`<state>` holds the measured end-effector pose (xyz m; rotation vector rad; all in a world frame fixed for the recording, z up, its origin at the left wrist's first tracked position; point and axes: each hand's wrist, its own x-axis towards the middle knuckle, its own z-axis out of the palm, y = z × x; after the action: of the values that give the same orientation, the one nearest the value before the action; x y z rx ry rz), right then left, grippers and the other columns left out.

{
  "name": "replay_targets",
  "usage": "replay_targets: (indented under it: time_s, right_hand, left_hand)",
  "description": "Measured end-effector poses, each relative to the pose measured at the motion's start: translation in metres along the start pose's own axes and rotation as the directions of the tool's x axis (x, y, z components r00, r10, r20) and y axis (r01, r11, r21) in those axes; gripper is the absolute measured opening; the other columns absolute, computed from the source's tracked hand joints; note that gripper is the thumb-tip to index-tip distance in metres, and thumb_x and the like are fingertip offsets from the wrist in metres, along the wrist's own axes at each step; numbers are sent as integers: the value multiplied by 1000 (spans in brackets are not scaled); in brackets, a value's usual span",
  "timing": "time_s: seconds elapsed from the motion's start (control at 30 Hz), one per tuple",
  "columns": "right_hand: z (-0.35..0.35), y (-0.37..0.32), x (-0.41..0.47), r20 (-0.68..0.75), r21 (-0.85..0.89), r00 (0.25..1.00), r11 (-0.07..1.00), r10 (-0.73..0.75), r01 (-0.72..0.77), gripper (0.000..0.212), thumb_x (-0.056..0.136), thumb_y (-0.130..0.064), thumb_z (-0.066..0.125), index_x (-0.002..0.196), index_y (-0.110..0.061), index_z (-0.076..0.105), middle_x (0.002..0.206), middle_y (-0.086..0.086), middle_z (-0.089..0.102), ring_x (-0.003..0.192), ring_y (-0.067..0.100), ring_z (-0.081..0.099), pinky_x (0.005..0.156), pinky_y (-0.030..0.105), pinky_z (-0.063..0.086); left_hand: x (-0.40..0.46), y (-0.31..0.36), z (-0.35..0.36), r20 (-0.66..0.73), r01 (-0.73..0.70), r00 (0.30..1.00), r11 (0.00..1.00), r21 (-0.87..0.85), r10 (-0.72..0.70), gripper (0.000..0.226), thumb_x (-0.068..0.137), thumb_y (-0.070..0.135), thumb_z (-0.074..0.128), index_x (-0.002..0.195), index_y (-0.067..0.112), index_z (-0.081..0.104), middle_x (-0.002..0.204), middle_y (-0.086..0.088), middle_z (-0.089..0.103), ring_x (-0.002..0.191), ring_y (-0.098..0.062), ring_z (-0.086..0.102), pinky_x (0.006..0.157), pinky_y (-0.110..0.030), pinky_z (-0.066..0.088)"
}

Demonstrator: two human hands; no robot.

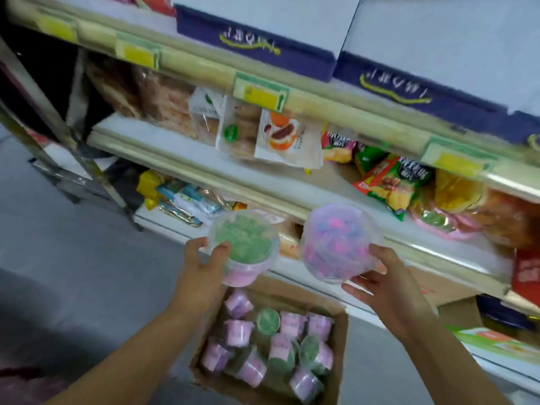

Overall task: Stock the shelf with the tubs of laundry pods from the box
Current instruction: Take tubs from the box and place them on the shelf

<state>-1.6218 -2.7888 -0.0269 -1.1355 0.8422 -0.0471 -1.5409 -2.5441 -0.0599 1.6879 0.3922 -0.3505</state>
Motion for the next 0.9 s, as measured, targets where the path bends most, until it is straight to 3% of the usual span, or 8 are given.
replay_targets:
  time_s: [0.07, 0.23, 0.33, 0.43, 0.53, 0.67, 0.8, 0.9]
  right_hand:
    - [11, -40, -27, 11, 5, 999, 999, -44, 44, 21, 84, -30, 58, 102, -18, 58, 109, 20, 57, 96, 32, 59, 75, 41, 54]
    - [38, -130, -95, 19, 16, 982, 982, -187, 187, 13, 88, -30, 53, 98, -24, 57, 97, 17, 56, 84, 27, 57, 75, 39, 51]
    - [49, -174, -129, 11, 22, 970, 970, -242, 241, 11, 87, -32, 54, 93, -22, 57, 90, 16, 53, 79, 27, 54, 74, 40, 52]
    - [55, -213, -153, 43, 29, 956, 956, -292, 290, 12, 88, -32, 54, 93, -21, 57, 90, 16, 57, 81, 28, 57, 75, 42, 54]
    - [60, -247, -174, 64, 39, 938, 940, -342, 340, 12, 88, -34, 55, 90, -21, 56, 87, 15, 59, 76, 27, 58, 75, 42, 53]
    - [58, -282, -184, 107, 52, 922, 928, -373, 369, 22, 85, -41, 58, 97, -23, 57, 93, 20, 60, 85, 32, 58, 79, 43, 53]
    - [59, -307, -191, 142, 54, 895, 907, -422, 419, 21, 86, -40, 58, 100, -25, 56, 89, 18, 63, 81, 29, 61, 77, 41, 53]
    - [61, -329, -194, 159, 77, 874, 888, -459, 453, 18, 86, -40, 58, 98, -27, 56, 92, 17, 61, 85, 28, 60, 82, 43, 52]
  left_hand:
    - [-14, 44, -12, 20, -55, 998, 999, -2, 55, 27, 90, 35, 57, 110, 21, 45, 87, -6, 58, 76, -21, 55, 80, -39, 48]
    - [-50, 152, -38, 72, -171, 982, 985, -14, 172, 46, 76, 54, 58, 109, 25, 45, 94, -2, 55, 89, -27, 58, 87, -46, 50]
    - [-68, 206, -48, 71, -227, 971, 973, -37, 229, 34, 88, 42, 56, 114, 24, 44, 108, -15, 57, 92, -32, 58, 86, -45, 50]
    - [-83, 252, -53, 82, -277, 956, 960, -47, 280, 42, 83, 50, 56, 116, 27, 43, 110, -23, 55, 87, -32, 57, 87, -44, 51]
    - [-98, 290, -54, 61, -318, 944, 944, -90, 324, 39, 87, 46, 55, 116, 24, 42, 94, -9, 50, 77, -25, 53, 85, -42, 50]
    - [-113, 326, -49, 69, -351, 930, 928, -124, 361, 33, 91, 42, 52, 116, 22, 43, 81, -10, 50, 73, -25, 51, 71, -35, 46]
    - [-124, 351, -45, 81, -376, 918, 917, -136, 388, 34, 89, 48, 50, 115, 26, 45, 101, -13, 57, 82, -26, 57, 76, -38, 51]
    - [-130, 370, -42, 61, -400, 909, 903, -157, 413, 29, 90, 47, 51, 110, 26, 46, 103, -12, 58, 85, -25, 59, 76, -37, 51]
